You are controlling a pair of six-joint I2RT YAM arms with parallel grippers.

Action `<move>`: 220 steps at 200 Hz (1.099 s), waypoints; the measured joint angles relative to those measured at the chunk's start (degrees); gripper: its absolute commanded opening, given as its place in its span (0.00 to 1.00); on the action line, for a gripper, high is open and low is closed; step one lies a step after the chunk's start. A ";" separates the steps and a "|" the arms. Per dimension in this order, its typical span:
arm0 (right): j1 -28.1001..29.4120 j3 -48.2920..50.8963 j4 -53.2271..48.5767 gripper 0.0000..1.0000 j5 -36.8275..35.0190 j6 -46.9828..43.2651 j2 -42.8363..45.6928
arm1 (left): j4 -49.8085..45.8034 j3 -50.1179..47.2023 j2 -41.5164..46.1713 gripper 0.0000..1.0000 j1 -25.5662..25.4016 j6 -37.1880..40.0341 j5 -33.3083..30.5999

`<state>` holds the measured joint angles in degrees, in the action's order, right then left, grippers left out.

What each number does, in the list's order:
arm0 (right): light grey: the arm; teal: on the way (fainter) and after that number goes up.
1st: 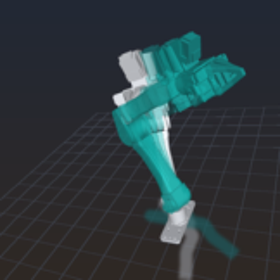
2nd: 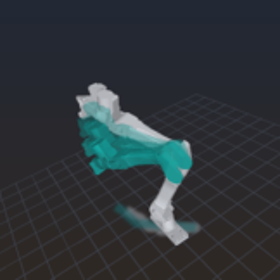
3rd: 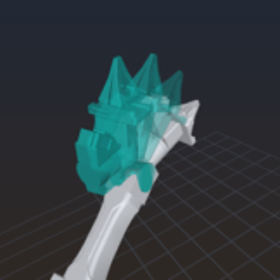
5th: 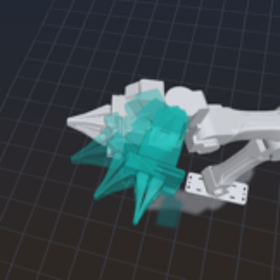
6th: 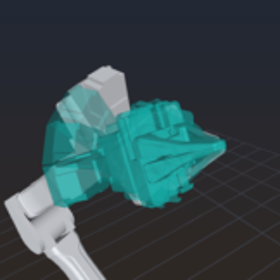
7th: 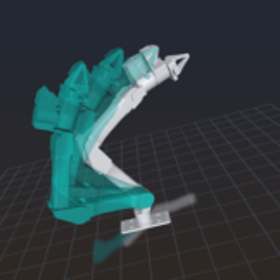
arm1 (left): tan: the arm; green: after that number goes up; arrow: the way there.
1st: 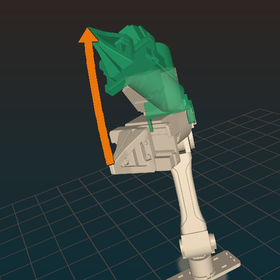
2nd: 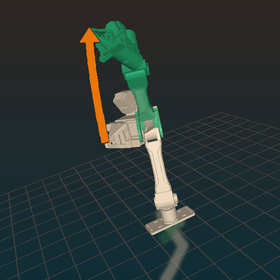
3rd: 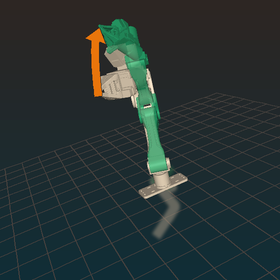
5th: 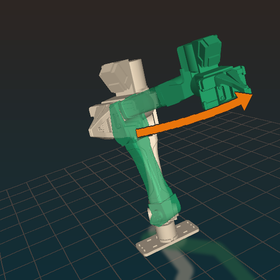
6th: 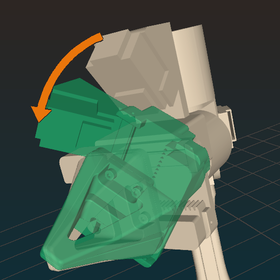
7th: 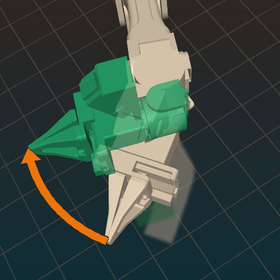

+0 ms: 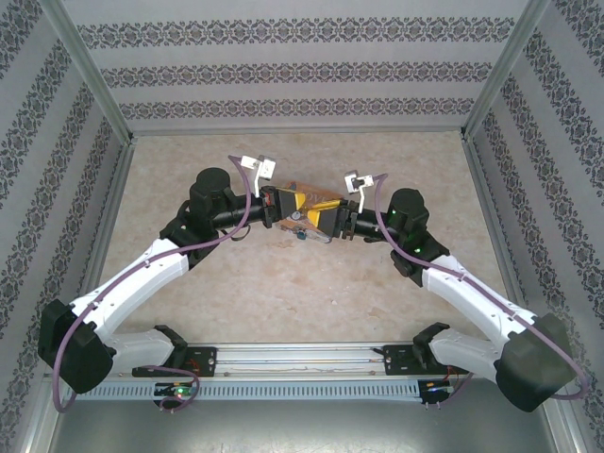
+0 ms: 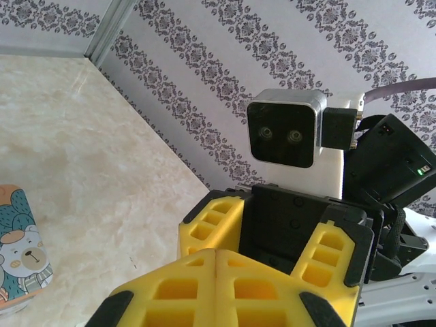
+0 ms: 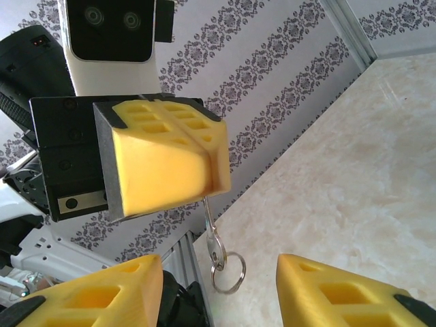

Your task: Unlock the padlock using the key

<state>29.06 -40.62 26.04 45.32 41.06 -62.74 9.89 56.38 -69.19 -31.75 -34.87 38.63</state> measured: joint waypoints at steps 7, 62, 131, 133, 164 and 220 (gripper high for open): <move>0.13 -0.20 0.02 0.45 0.00 0.00 -0.17 | 0.00 -0.07 0.02 0.00 0.00 0.00 0.00; 0.74 -1.66 0.37 0.37 0.02 -0.02 -1.95 | 0.02 -0.33 0.09 0.00 0.00 0.00 0.00; 1.49 -1.68 0.35 0.34 0.04 0.00 -2.47 | 1.11 -1.18 0.42 0.00 0.00 -0.02 -0.11; 1.49 -1.68 0.35 0.34 0.04 0.00 -2.47 | 1.16 -1.20 0.44 0.00 0.00 -0.02 -0.11; 1.49 -1.66 0.35 0.32 0.02 0.00 -2.47 | 1.42 -1.33 0.66 0.00 0.09 -0.02 -0.39; 1.53 -1.64 -0.07 0.29 -0.04 -0.02 -2.47 | 2.16 -1.42 1.31 0.00 0.74 -0.04 -1.36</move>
<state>30.59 -42.26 25.98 45.28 41.04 -65.21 12.05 54.96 -67.88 -31.00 -34.92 37.28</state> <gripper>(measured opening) 0.284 0.044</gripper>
